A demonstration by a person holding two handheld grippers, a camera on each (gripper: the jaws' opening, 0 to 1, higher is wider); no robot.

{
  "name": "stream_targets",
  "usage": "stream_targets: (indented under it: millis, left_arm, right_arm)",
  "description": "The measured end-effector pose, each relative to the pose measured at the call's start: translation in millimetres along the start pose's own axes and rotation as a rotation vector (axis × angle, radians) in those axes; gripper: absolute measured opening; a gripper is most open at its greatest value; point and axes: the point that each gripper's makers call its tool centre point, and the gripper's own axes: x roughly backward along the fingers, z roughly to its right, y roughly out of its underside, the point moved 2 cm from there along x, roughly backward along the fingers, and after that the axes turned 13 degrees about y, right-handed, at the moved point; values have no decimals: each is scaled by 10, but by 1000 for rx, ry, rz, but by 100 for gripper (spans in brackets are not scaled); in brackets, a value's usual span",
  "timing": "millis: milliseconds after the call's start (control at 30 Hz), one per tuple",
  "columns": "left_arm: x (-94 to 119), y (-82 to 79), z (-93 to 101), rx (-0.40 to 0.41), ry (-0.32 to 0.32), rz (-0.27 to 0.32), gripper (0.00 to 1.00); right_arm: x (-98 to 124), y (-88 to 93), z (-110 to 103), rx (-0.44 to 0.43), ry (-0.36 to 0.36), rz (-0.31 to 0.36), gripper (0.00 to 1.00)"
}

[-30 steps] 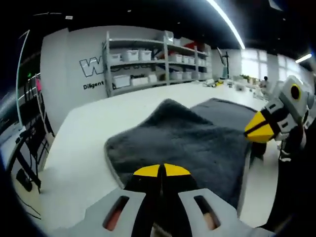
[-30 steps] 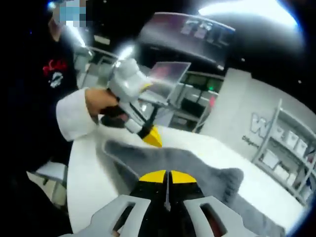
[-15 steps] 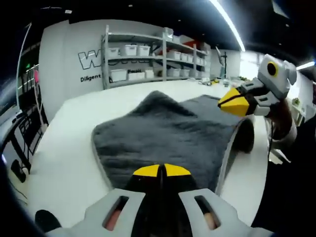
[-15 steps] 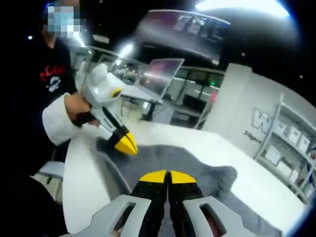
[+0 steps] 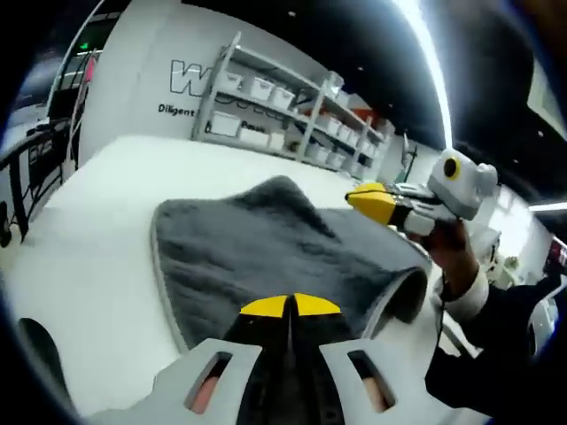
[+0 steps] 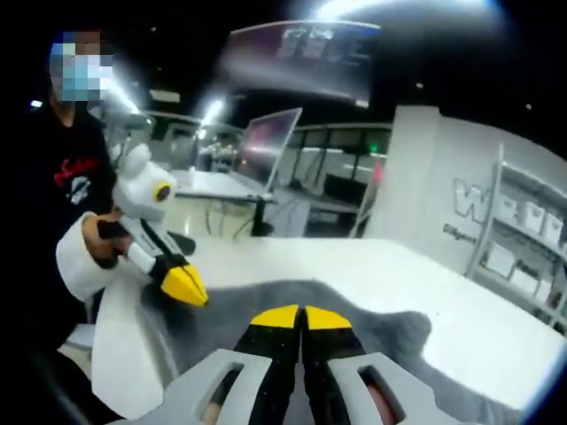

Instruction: Open the folded towel by lifting each exposed corner and separating the folded layers until the towel lies flat within the target outline without major curled edges

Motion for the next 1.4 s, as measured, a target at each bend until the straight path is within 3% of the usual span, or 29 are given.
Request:
stream_targets:
  millis: [67, 133, 167, 233, 267, 333, 467, 533, 700, 900, 1000, 1133, 1267, 1400]
  left_arm:
    - [-10, -64, 68, -9, 47, 37, 1]
    - [-22, -79, 153, 4, 132, 55, 1]
    - [-33, -79, 173, -29, 158, 51, 1]
    - [-51, -115, 161, -113, 152, 82, 2]
    - [-58, -96, 134, -165, 111, 81, 3]
    - [-67, -10, 155, -195, 100, 5, 3]
    - [-90, 17, 166, -203, 98, -6, 4]
    - [-81, 35, 173, -220, 87, -17, 2]
    - [-23, 93, 123, -177, 67, -42, 1]
    - [-3, 100, 31, -183, 40, -81, 1]
    - [-40, 89, 92, -178, 89, -62, 1]
    - [-58, 38, 79, -221, 105, -13, 1]
    - [-22, -24, 180, -142, 211, 56, 15]
    - [5, -32, 160, -169, 185, 56, 16]
  right_arm:
    - [-13, -34, 2, -32, -6, 6, 0]
    - [-28, -69, -41, -137, -57, -25, 0]
    - [-33, -103, -70, -198, -102, -40, 0]
    - [-61, -199, -35, -260, -135, -26, 0]
    - [-92, -203, 12, -251, -126, -30, 0]
    - [-172, -183, 41, -232, -126, -53, 0]
    - [-312, -91, 119, -133, -113, -76, 0]
    - [-366, -19, 111, -74, -159, -96, 0]
    - [-505, -54, 257, -149, -163, -71, 0]
    - [-651, 32, 274, -68, -161, -103, 0]
    - [-766, 92, 281, -33, -163, -122, 0]
    - [-865, 161, 257, 4, -174, -144, 0]
    - [-948, 155, 282, 2, -185, -151, 0]
    - [-1013, 128, 302, -23, -195, -157, 0]
